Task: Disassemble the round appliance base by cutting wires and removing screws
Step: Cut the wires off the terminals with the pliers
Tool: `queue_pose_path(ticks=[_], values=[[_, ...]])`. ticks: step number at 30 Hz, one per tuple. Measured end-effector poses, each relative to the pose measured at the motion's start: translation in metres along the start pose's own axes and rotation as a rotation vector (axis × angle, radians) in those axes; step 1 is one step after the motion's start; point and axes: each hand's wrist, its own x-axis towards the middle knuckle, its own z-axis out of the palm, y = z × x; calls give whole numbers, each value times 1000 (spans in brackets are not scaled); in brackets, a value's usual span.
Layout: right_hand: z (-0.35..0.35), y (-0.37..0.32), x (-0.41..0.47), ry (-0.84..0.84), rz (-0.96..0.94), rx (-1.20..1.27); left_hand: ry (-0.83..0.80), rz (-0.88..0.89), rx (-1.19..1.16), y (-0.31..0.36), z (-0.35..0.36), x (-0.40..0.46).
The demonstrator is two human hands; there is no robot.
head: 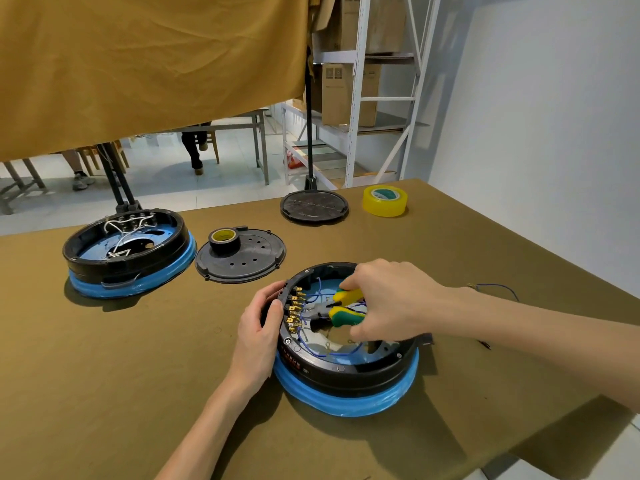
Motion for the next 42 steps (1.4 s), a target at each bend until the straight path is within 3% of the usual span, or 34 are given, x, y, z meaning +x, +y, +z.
queue_pose_path(ticks=[3,9,19,33,38,42], values=[[-4,-5,12,-20,86,27,3,-12,22,-1,0,0],[-6,-17,28,-124,72,-29,-3,-28,39,3,-1,-1],[-4,-23,34,-146,43,-66,-1,-40,24,5,0,0],[0,-31,35,-63,-6,-179,-5,-38,42,5,0,0],[-8,-28,36,-141,61,-75,-9,-41,39,4,0,0],[3,-37,31,-6,-78,-266,-6,-40,36,4,0,-1]])
